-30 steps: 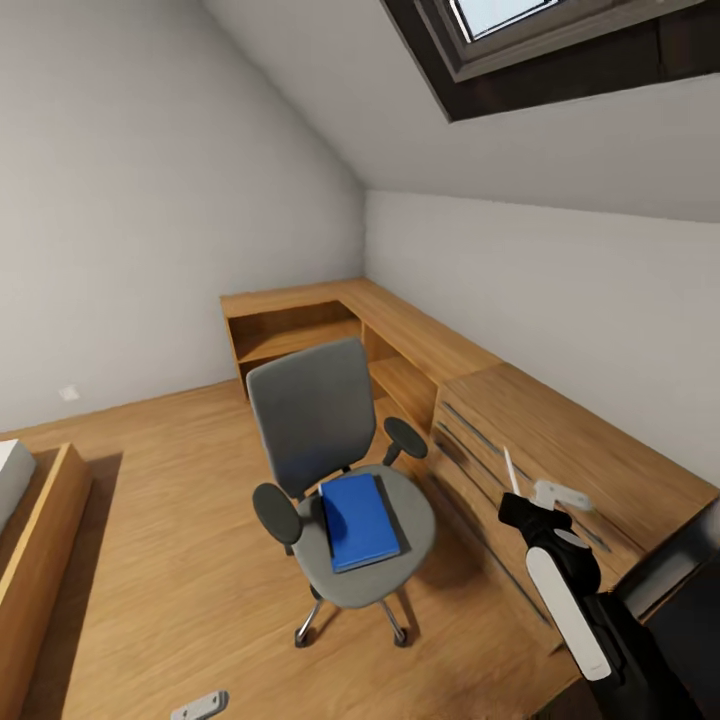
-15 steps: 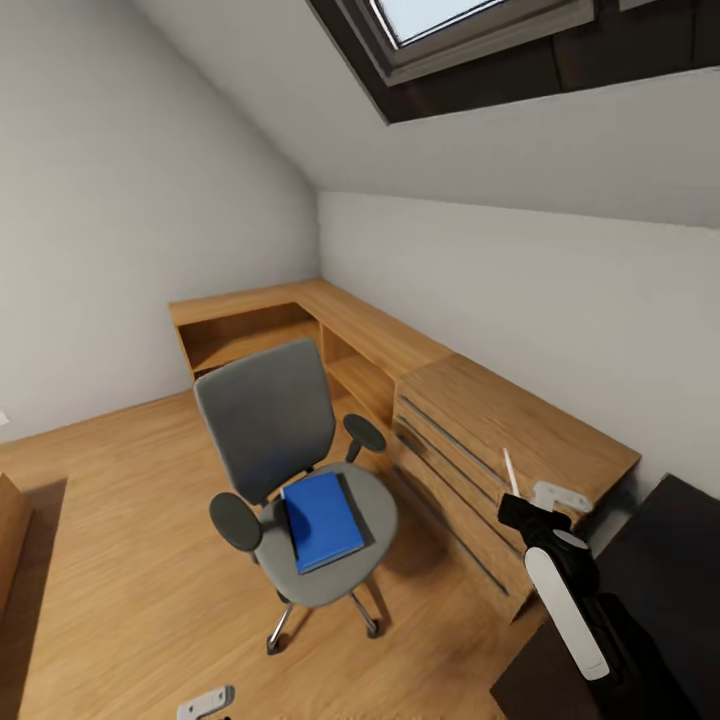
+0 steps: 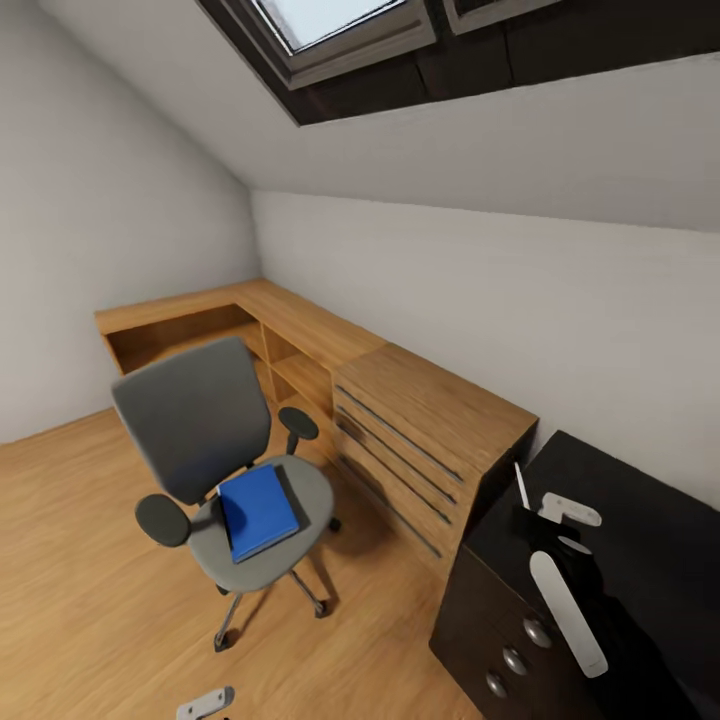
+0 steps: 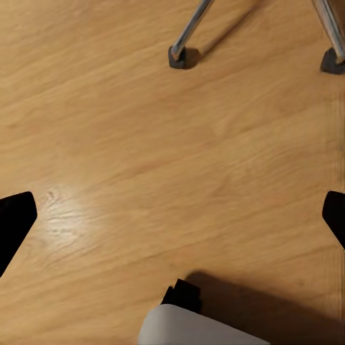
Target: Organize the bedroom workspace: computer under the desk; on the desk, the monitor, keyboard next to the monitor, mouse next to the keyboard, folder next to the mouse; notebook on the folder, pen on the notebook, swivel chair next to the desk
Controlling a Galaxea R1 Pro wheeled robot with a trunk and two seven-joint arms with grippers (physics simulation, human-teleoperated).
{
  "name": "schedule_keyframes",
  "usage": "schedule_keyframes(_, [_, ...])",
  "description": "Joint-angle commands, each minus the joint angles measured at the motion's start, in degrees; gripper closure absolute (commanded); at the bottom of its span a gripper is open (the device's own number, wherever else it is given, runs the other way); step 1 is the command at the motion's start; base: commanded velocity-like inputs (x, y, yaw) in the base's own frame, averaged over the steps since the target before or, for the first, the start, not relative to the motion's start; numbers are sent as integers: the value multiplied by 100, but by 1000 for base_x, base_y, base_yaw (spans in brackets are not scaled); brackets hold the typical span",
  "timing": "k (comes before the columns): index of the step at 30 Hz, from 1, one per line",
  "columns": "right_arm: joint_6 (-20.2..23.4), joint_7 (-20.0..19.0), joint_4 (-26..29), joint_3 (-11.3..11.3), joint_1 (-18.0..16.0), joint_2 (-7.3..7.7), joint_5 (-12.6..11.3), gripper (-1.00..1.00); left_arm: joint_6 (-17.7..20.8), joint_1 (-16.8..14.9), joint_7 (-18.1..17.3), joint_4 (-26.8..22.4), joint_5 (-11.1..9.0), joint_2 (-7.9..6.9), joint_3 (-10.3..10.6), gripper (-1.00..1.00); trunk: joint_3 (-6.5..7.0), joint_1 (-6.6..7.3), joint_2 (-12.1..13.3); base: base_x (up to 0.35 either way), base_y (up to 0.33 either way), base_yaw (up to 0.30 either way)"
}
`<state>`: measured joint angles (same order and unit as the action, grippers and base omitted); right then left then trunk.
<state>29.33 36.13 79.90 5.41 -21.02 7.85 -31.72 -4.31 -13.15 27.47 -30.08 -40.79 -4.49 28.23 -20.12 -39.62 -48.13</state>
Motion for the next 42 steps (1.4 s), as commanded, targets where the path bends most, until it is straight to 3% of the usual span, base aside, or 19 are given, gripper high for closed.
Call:
schedule_keyframes(1, [6, 44, 4, 15, -7, 6, -46, 100, -34, -4, 39, -8, -61, -8, 48, -100, -7, 0, -6, -29, -116, -291])
schedule_keyframes(16, [-15, 13, -26, 18, -7, 19, 5, 100, -43, -4, 40, -6, -61, -8, 43, -100, -7, 0, -6, -1, -4, -169])
schedule_keyframes(19, [-47, 5, -270, 14, -13, 30, 17, 100, -43, -4, 41, -6, -61, -8, 47, -100, -7, 0, -6, 0, 0, -11])
schedule_keyframes(24, [-152, -160, -1140, 13, -99, 60, 37, 100, -43, -4, 41, -6, -56, -8, 47, -100, -7, 0, -6, 0, 0, -2])
schedule_keyframes(29, [-231, -239, -1322, 13, -120, 74, 37, 100, -43, -4, 44, -6, -53, -8, 46, -100, -7, 0, -6, 0, 0, 0])
schedule_keyframes(33, [-242, -546, -1573, 13, -210, 75, 34, 100, -43, -4, 43, -6, -52, -8, 43, -100, -7, 0, -6, 186, 82, 0])
schedule_keyframes(42, [-249, -639, -1808, 13, -319, 76, 34, 100, -43, -4, 44, -6, -53, -8, 42, -100, -7, 0, -6, 143, 81, 0])
